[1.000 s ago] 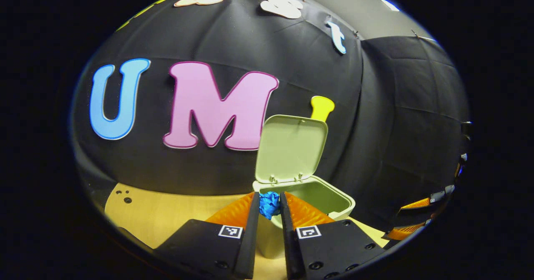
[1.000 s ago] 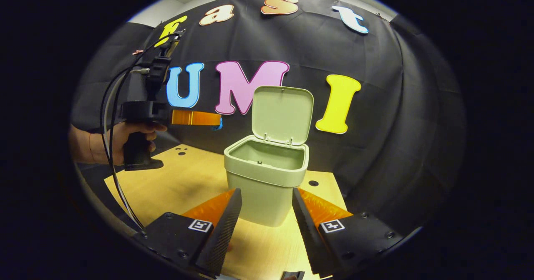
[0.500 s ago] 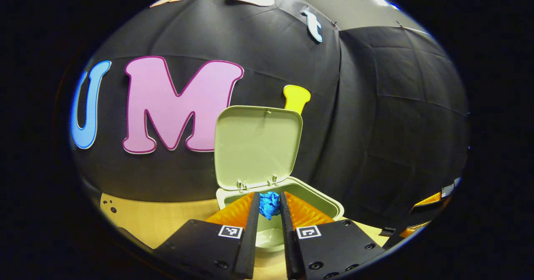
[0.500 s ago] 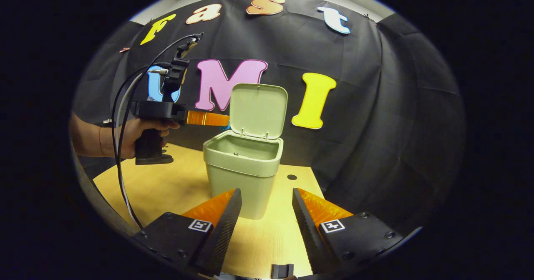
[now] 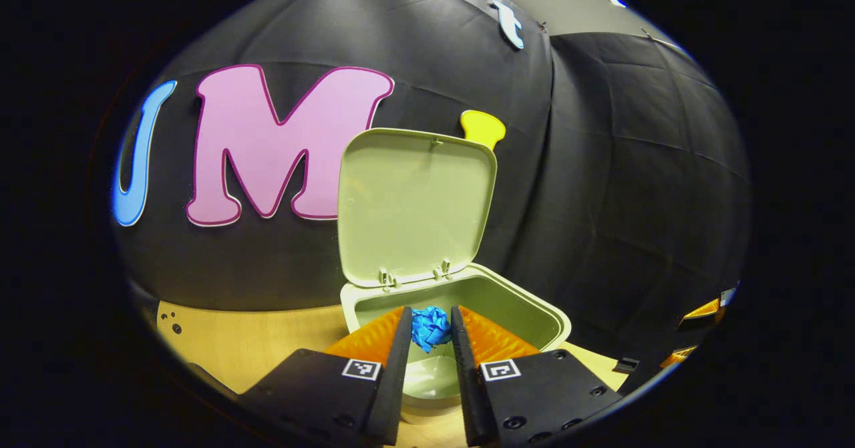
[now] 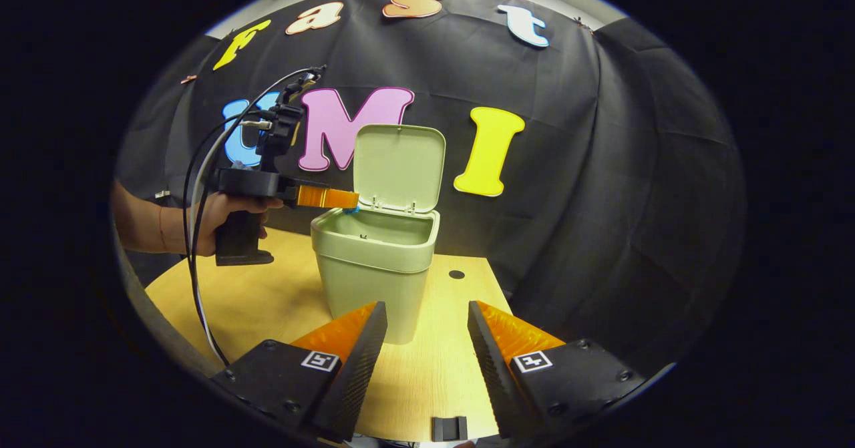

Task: Press the lid of the desktop garbage bin to open it, pick up the crumpled paper on the desktop and throw it into the bin, then pick up the pop can on the desktop and drop it into the bin, and finally close the garbage bin lid.

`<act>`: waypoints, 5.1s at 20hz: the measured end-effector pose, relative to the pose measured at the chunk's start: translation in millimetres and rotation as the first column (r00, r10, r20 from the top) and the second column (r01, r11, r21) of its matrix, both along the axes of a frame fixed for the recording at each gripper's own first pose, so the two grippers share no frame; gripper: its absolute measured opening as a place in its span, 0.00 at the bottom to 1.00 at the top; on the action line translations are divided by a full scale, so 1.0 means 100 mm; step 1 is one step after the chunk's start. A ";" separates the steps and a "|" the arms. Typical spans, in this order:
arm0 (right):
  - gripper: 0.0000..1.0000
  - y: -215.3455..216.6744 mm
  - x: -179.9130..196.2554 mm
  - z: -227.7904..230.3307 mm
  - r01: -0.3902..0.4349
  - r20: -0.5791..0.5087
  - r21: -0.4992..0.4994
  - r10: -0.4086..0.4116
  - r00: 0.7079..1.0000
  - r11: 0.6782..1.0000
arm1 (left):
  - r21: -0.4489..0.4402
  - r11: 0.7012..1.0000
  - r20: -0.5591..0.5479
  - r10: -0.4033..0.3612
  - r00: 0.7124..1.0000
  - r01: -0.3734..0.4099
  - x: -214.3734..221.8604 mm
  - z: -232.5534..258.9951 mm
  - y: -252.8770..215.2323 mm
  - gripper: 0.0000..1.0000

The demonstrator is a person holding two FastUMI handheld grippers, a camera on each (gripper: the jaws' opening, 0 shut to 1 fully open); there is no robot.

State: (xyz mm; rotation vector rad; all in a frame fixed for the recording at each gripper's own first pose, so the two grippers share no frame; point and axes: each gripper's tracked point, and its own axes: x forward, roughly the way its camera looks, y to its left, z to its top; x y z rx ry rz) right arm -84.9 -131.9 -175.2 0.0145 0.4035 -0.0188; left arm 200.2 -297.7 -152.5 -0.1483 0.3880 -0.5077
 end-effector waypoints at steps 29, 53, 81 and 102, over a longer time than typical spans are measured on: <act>0.92 1.35 -0.06 -0.76 -0.449 -0.162 0.186 0.478 0.863 0.874 | 0.115 0.955 0.019 0.271 0.962 -0.272 -0.94 0.08 1.43 0.94; 0.92 1.79 -0.14 -1.77 -0.563 -0.396 0.214 0.597 0.697 0.799 | 0.192 0.873 -0.081 0.469 0.879 -0.448 -1.77 -0.20 2.24 0.95; 0.68 1.76 -0.13 -1.51 -0.532 -0.357 0.265 0.594 0.721 0.804 | 0.186 0.869 -0.082 0.478 0.874 -0.458 -1.79 -0.21 2.32 0.95; 0.68 1.44 0.57 0.60 -0.517 0.041 0.295 0.530 0.847 0.803 | 0.167 0.888 -0.075 0.446 0.892 -0.429 -1.58 -0.22 2.21 0.94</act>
